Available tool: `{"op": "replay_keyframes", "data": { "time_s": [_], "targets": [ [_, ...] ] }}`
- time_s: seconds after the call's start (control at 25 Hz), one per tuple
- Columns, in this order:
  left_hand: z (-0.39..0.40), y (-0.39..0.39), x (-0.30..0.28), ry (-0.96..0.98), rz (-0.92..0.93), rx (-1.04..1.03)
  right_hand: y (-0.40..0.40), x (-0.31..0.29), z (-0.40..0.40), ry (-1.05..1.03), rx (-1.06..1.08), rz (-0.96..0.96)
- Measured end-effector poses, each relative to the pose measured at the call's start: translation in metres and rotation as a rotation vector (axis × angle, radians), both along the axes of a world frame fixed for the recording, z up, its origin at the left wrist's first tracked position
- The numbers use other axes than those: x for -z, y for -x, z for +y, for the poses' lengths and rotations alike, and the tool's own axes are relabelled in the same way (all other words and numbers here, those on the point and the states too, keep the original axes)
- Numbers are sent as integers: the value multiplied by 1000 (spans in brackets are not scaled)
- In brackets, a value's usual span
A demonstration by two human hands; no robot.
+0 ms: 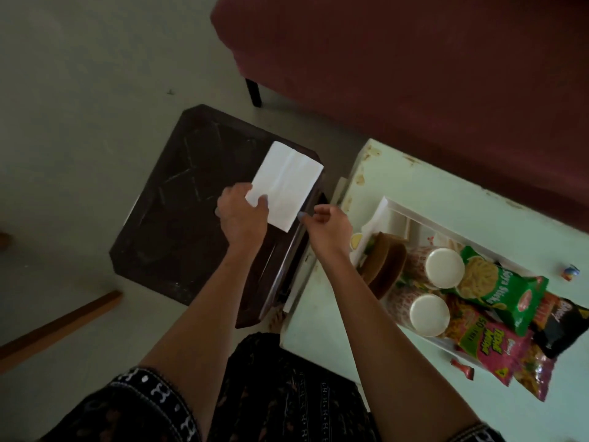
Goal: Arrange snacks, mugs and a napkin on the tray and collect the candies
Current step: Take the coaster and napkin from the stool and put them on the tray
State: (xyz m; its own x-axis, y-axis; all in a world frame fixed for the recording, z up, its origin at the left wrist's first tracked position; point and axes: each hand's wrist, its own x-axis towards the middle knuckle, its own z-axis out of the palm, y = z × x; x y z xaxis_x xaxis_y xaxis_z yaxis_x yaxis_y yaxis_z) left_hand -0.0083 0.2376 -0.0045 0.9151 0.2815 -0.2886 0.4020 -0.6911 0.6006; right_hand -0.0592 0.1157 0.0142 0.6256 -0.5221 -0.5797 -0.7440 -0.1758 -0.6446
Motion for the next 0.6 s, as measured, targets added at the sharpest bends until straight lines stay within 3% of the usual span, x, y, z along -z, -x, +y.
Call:
{"op": "replay_keyframes", "data": {
  "time_s": [0.28,0.6],
  "targets": [
    [-1,-29,11,-158,164,163,-27,25,27,78,42,61],
    [-8,-4,-1,82,246,251,-16,26,21,-104,157,138]
  ]
}}
